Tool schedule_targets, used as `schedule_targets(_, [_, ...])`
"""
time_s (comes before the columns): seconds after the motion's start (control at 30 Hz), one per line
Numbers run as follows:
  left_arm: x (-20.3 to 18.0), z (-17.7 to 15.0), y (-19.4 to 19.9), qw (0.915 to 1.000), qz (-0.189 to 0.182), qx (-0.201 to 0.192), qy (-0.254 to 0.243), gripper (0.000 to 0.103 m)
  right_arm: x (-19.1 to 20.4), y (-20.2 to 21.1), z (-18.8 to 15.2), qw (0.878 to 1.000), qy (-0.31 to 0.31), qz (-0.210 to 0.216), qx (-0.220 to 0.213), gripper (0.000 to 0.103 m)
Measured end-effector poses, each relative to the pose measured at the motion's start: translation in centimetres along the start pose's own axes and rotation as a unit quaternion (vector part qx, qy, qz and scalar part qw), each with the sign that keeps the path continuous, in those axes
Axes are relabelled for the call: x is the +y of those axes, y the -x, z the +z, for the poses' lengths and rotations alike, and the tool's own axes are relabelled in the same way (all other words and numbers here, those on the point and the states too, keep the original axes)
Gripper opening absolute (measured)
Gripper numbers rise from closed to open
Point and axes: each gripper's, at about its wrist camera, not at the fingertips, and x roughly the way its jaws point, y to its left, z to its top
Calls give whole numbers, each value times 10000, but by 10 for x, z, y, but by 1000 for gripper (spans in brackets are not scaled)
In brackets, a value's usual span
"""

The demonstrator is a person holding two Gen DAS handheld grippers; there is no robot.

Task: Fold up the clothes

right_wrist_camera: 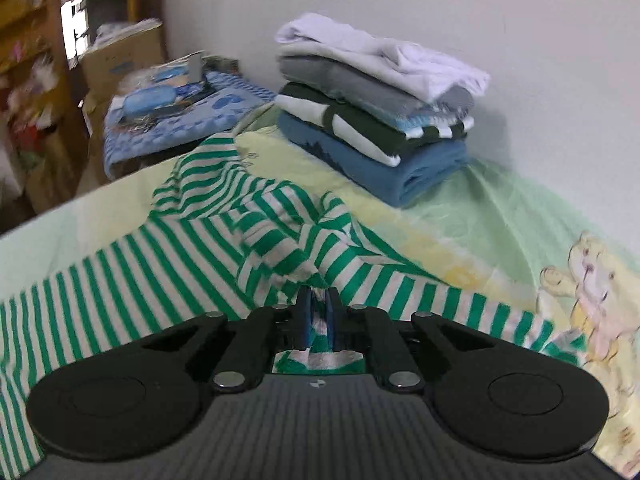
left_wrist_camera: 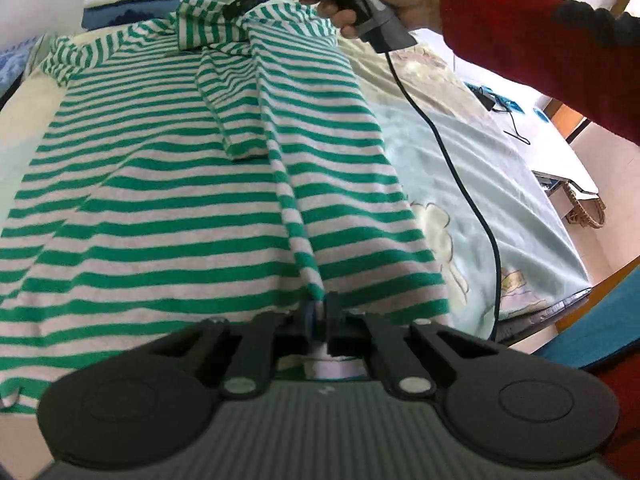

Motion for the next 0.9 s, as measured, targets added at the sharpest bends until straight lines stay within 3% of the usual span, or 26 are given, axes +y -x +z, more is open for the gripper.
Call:
schedule_targets(0.13, [-1,0,-4,9998,113,92,-112,0,13,-22,-16,9984,441,-338,78,9])
schedule_targets(0.2, [-2,1,-5,9996,156,144,-179,1,9,-14,-14,9989,342,-326,11,19])
schedule_targets(0.23, [-3,1,-4,9994,180,173,-249,5,3,-4,-12,9994,170,-298,-87,30])
schedule_targets(0.27, [-3,1,-2,9988,268,188,-365,10,-3,9,-9,9994,-38,-268,-208,34])
schedule_targets(0.33, [-1,2,5,9977,477,125,-472,22,-15,42,-12,9982,-315,-195,-481,35])
schedule_targets(0.37, [1,3,9,9971,573,78,-488,24,-21,59,-15,9970,-443,-158,-619,35])
schedule_targets(0.43, [4,5,18,9957,765,-16,-521,22,-26,75,-28,9979,-489,-115,-404,24])
schedule_targets(0.5, [5,8,25,9942,901,-129,-567,22,-26,71,-39,9982,-512,-216,-244,21])
schedule_targets(0.6, [-4,22,28,9940,762,-385,-691,25,-23,61,-55,9977,-549,-401,-36,20])
schedule_targets(0.67, [-10,29,20,9957,449,-411,-694,27,-22,54,-65,9969,-573,-523,103,20])
schedule_targets(0.77, [-23,33,-4,9970,165,-246,-721,32,-21,43,-75,9954,-704,-632,177,21])
schedule_targets(0.9, [-27,16,-27,9963,324,90,-793,34,-23,54,-64,9965,-740,-381,-13,21])
